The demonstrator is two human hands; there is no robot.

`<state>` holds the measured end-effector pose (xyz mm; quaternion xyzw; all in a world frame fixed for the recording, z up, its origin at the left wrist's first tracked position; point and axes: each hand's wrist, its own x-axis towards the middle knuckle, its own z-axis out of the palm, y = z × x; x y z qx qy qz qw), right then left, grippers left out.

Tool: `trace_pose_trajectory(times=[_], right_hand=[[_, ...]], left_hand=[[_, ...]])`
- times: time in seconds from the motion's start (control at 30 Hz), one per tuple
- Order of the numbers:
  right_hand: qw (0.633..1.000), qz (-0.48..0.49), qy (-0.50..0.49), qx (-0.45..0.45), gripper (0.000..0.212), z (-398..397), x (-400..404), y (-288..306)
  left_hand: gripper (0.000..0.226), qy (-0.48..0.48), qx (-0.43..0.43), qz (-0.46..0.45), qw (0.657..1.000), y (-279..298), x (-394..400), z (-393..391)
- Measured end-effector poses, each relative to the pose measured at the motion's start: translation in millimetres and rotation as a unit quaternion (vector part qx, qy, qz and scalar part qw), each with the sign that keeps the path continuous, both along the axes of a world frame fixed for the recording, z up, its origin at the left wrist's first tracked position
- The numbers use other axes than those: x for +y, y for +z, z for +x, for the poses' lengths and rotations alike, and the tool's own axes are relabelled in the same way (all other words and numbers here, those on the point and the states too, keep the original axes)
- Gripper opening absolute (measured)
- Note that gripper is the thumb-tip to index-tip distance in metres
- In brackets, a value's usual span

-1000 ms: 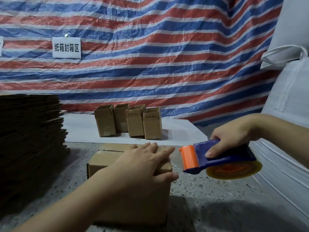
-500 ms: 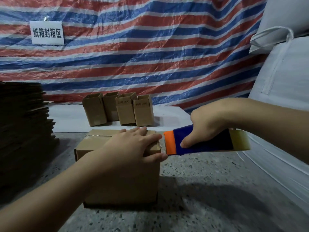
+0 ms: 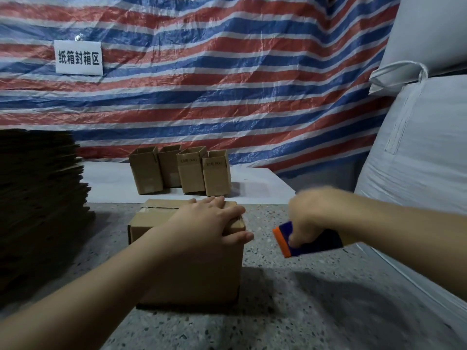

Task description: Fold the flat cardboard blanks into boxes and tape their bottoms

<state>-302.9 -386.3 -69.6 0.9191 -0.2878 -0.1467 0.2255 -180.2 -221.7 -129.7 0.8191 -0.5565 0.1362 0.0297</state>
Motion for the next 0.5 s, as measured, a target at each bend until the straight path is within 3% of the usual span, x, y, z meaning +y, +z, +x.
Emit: trace_pose_trajectory(times=[0.17, 0.5], right_hand=[[0.985, 0.094, -0.065, -0.131, 0.054, -17.7, -42.6, -48.0], [0.949, 0.062, -0.016, -0.308, 0.055, -19.7, -33.0, -116.4]], left_hand=[[0.094, -0.001, 0.002, -0.009, 1.0, 1.3, 0.9, -1.4], [0.077, 0.018, 0.004, 0.008, 1.0, 2.0, 0.7, -2.5]])
